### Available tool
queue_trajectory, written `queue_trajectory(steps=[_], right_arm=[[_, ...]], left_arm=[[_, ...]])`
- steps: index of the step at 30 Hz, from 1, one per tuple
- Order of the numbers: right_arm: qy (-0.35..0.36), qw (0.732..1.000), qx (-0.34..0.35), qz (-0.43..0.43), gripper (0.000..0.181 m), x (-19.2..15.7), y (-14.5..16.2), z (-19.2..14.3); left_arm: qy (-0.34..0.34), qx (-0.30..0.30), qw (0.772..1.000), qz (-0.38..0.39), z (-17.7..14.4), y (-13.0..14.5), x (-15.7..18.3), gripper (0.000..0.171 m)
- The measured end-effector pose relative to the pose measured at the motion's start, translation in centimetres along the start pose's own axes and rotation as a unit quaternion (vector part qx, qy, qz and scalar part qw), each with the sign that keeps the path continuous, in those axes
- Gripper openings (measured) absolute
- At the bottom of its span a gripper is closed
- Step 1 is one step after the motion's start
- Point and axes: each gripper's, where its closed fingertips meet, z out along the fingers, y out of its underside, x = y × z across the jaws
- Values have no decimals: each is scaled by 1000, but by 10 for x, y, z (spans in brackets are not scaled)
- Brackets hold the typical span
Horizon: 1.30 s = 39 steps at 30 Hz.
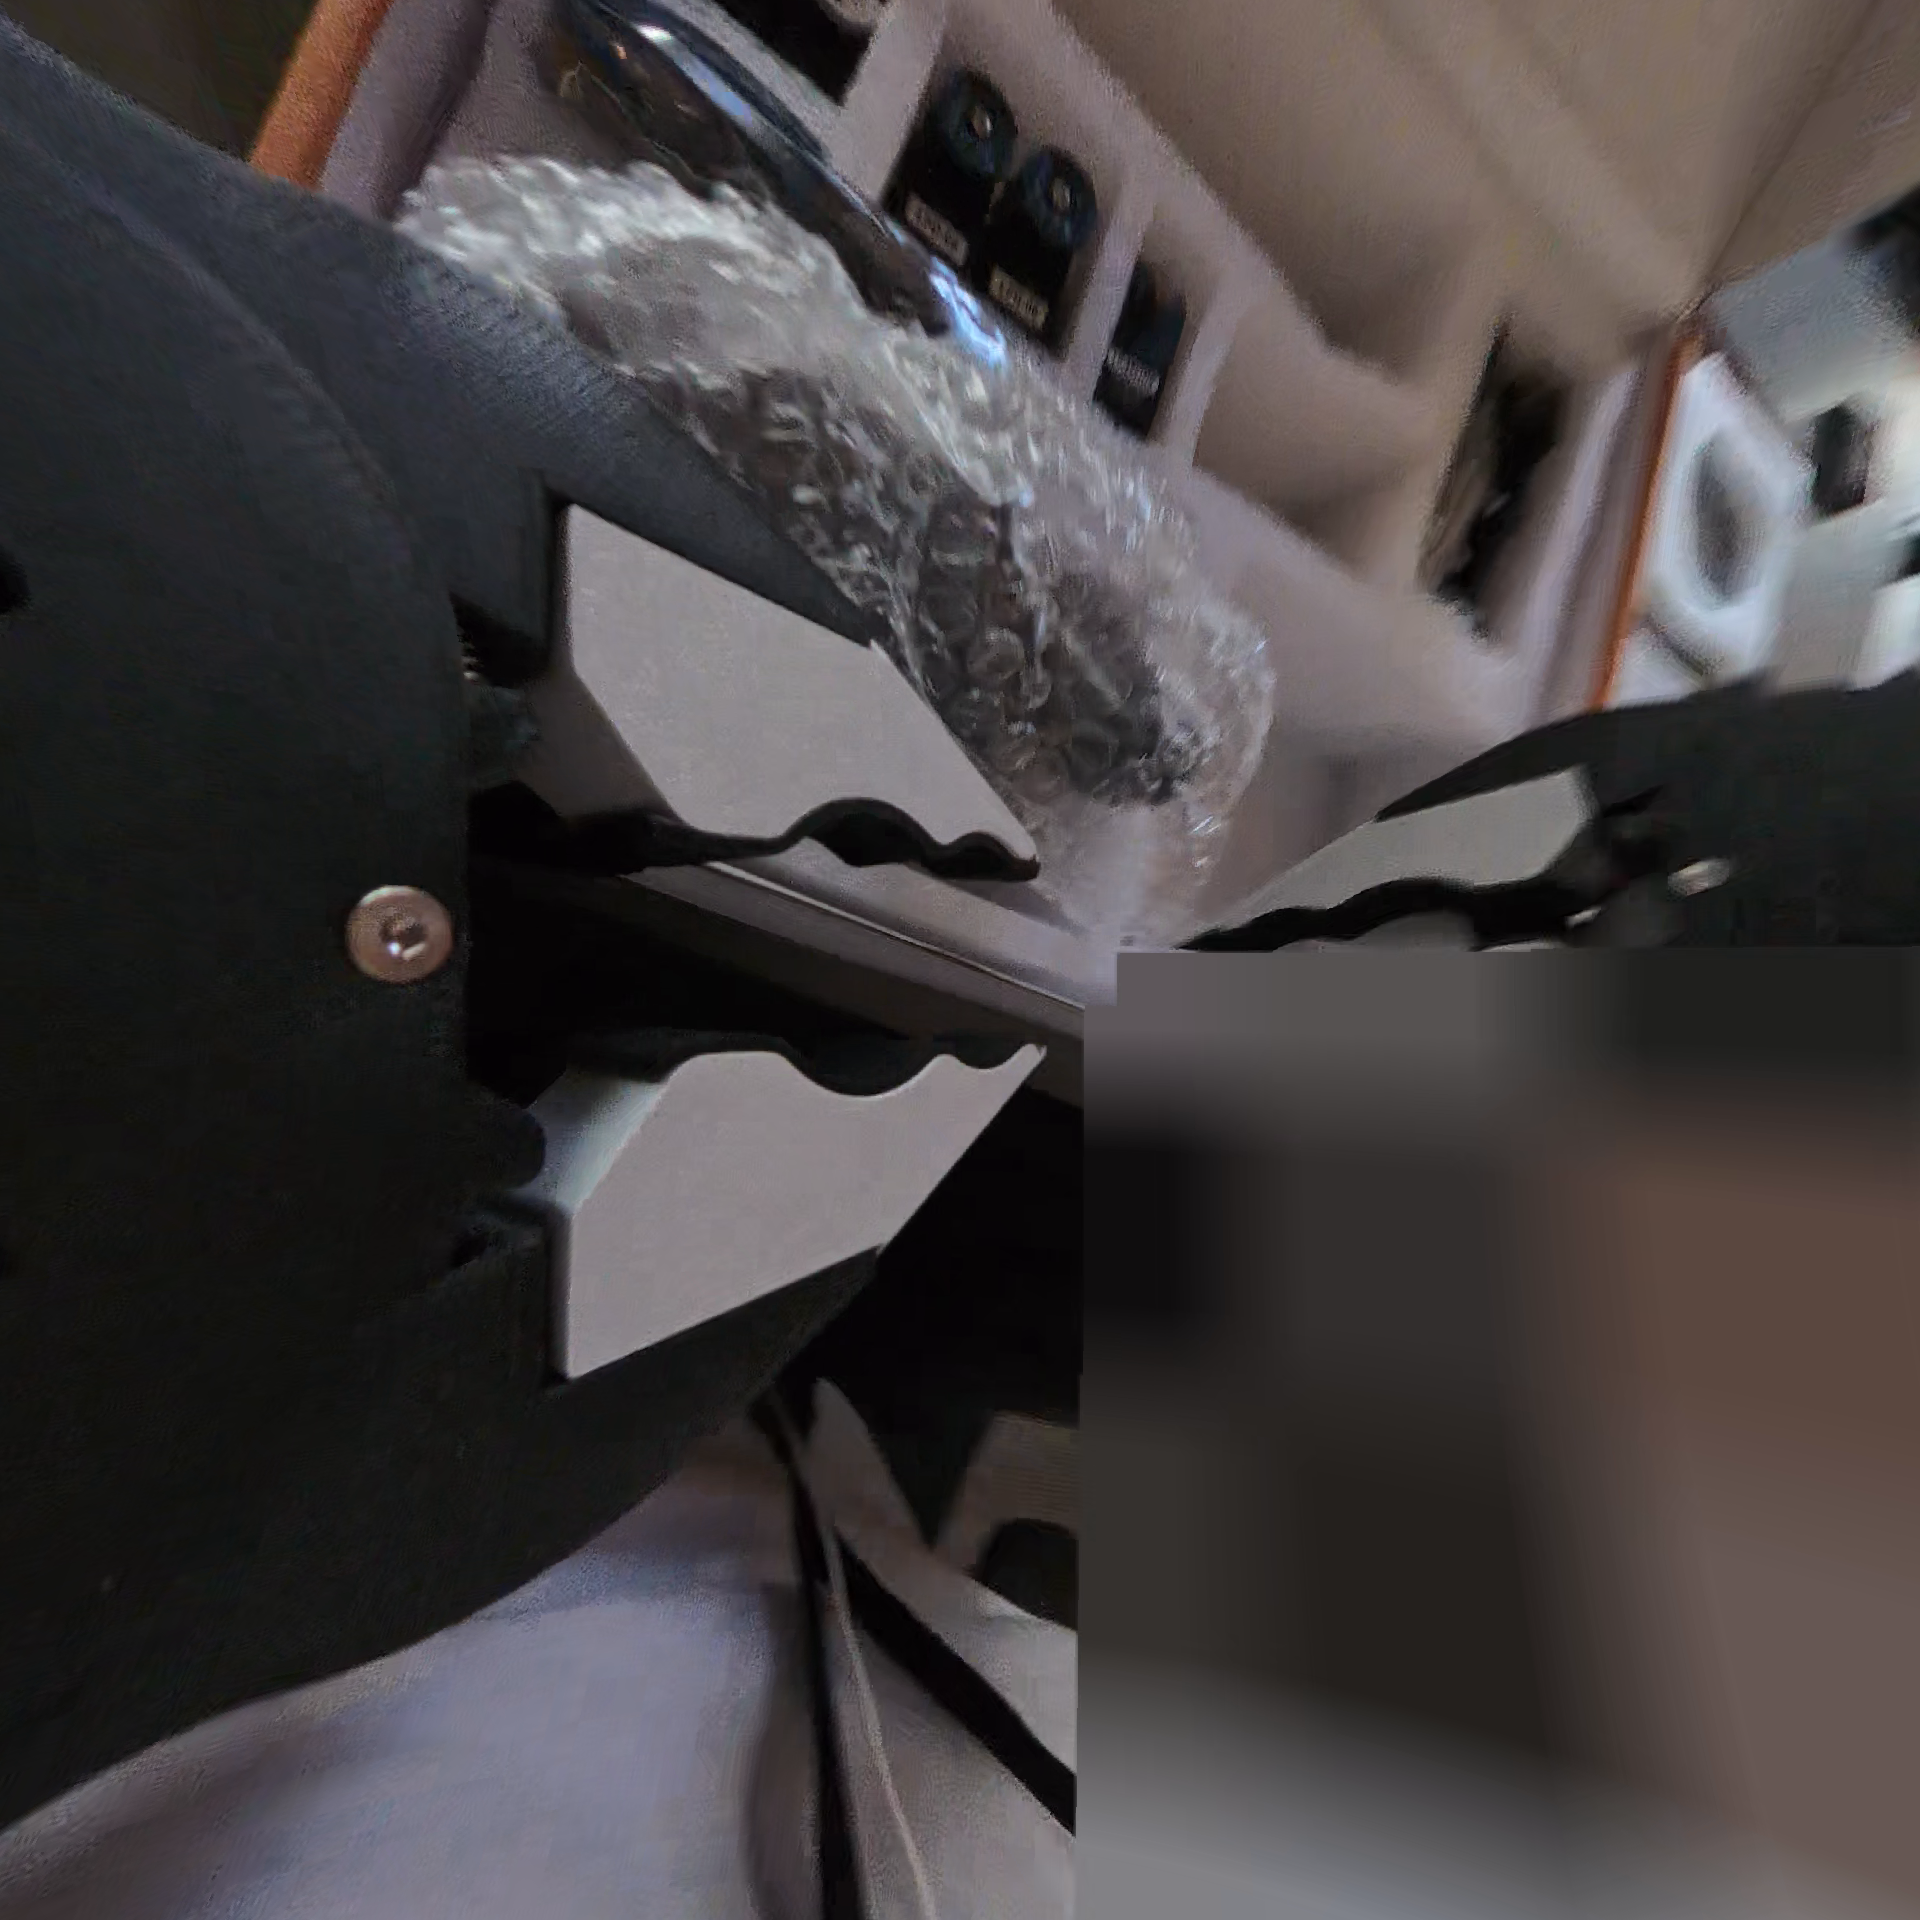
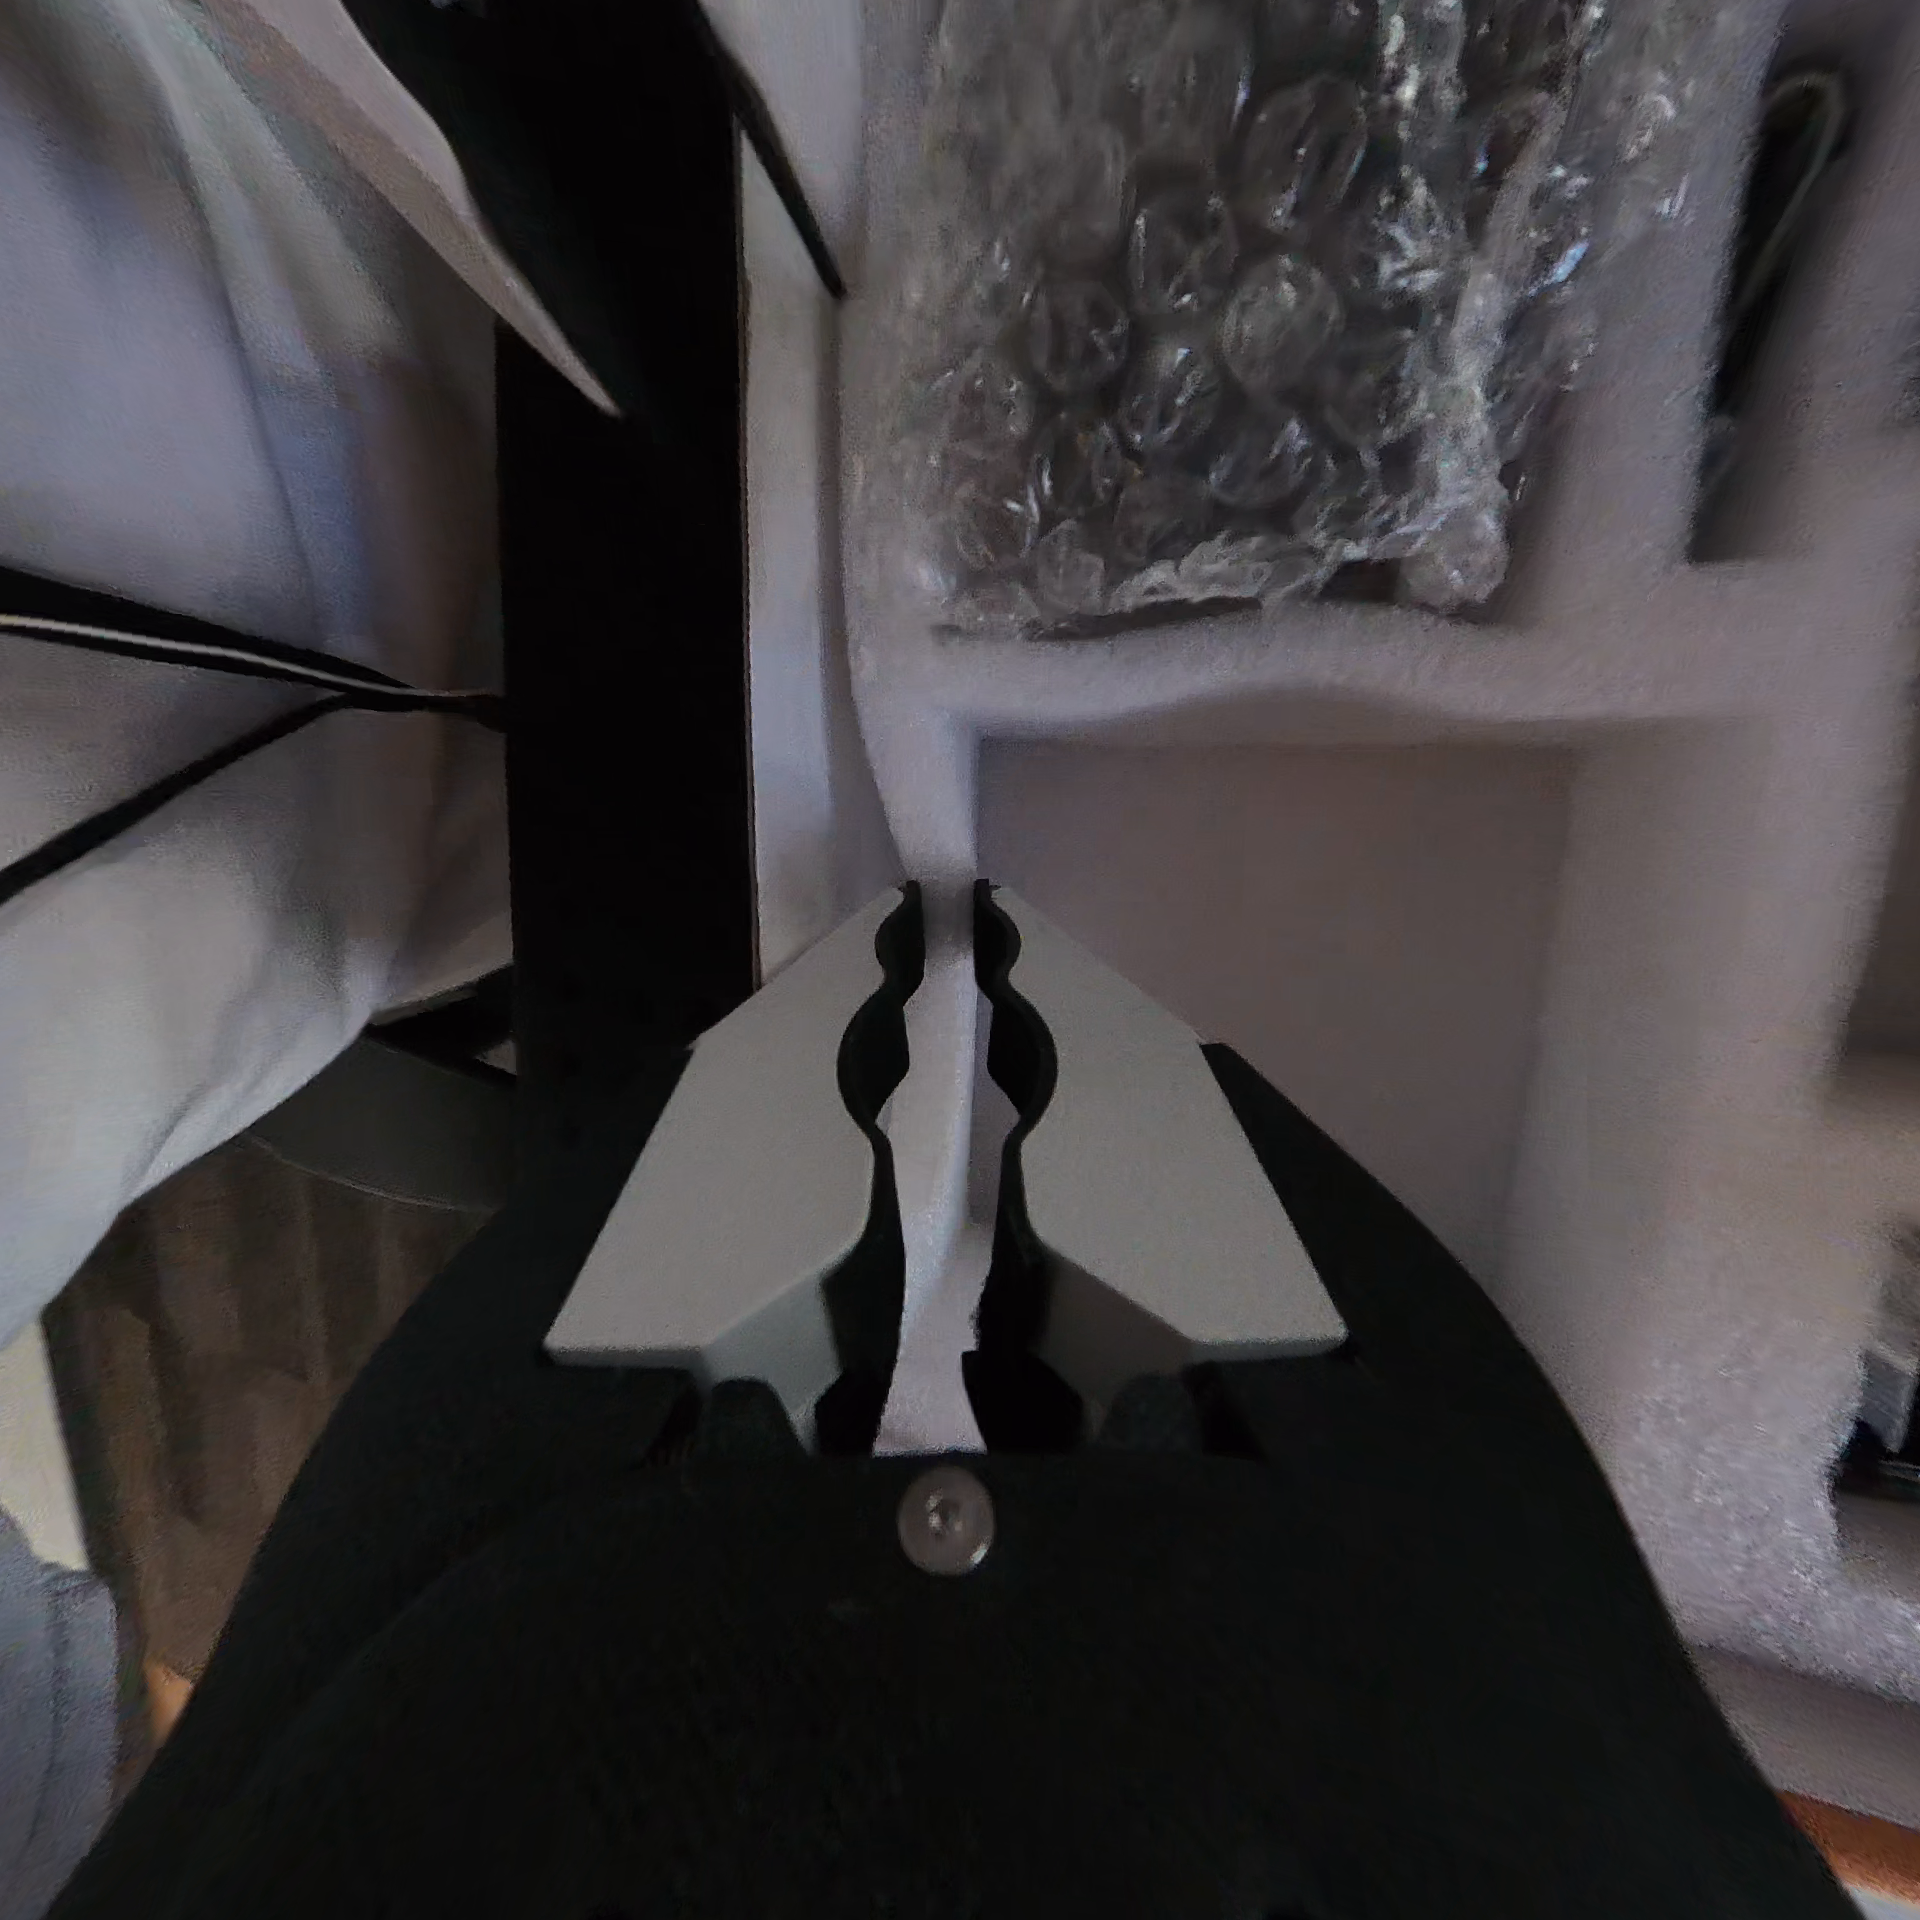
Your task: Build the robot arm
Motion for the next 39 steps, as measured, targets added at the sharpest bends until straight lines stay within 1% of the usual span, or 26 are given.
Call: queue_trajectory(steps=[3, 5, 6, 8, 10, 12, 13, 15, 16, 17, 18, 20, 22, 23, 26, 29, 33, 35, 36, 39], right_arm=[[-15, 999, 36, 29, 10, -4, -4, -7], [-3, 998, 55, 36, 14, -6, -3, -11], [16, 997, 71, 38, 15, -5, -4, -15], [43, 991, 118, 45, 20, -6, -11, -27], [107, 976, 181, 50, 24, 1, -21, -45], [181, 953, 238, 46, 26, 7, -30, -64], [231, 934, 269, 42, 29, 12, -35, -76], [315, 888, 334, 36, 40, 17, -43, -99], [352, 863, 360, 46, 45, 22, -44, -108], [381, 842, 377, 63, 55, 26, -42, -114], [397, 826, 391, 83, 66, 30, -40, -116], [408, 805, 412, 126, 79, 36, -37, -113], [413, 796, 419, 145, 92, 37, -37, -110], [423, 789, 418, 154, 94, 38, -36, -111], [458, 765, 423, 162, 93, 35, -35, -125], [486, 743, 429, 167, 86, 29, -34, -138], [484, 729, 441, 201, 73, 22, -37, -140], [480, 720, 455, 210, 64, 16, -43, -137], [481, 716, 460, 211, 62, 13, -48, -135], [497, 707, 464, 197, 55, 6, -56, -131]], left_arm=[[-19, 126, 991, -41, -35, -20, -7, 29], [-55, 182, 981, -47, -61, -18, -16, 29], [-79, 199, 976, -44, -74, -13, -21, 28], [-138, 211, 967, -35, -99, 5, -33, 27], [-196, 211, 957, -37, -121, 29, -46, 27], [-229, 211, 949, -47, -139, 52, -53, 26], [-240, 213, 946, -53, -147, 62, -55, 25], [-260, 215, 939, -63, -160, 80, -60, 25], [-266, 216, 937, -67, -164, 87, -62, 25], [-267, 221, 935, -72, -166, 91, -63, 25], [-263, 229, 934, -74, -168, 91, -62, 26], [-264, 240, 932, -64, -171, 87, -61, 27], [-268, 235, 933, -58, -172, 86, -62, 27], [-269, 232, 933, -59, -171, 87, -62, 27], [-260, 246, 930, -79, -175, 89, -59, 27], [-255, 258, 926, -102, -189, 97, -57, 27], [-273, 252, 920, -125, -223, 118, -64, 28], [-287, 240, 919, -127, -242, 133, -69, 28], [-297, 234, 917, -124, -253, 141, -71, 28], [-367, 205, 900, -112, -293, 171, -85, 28]])
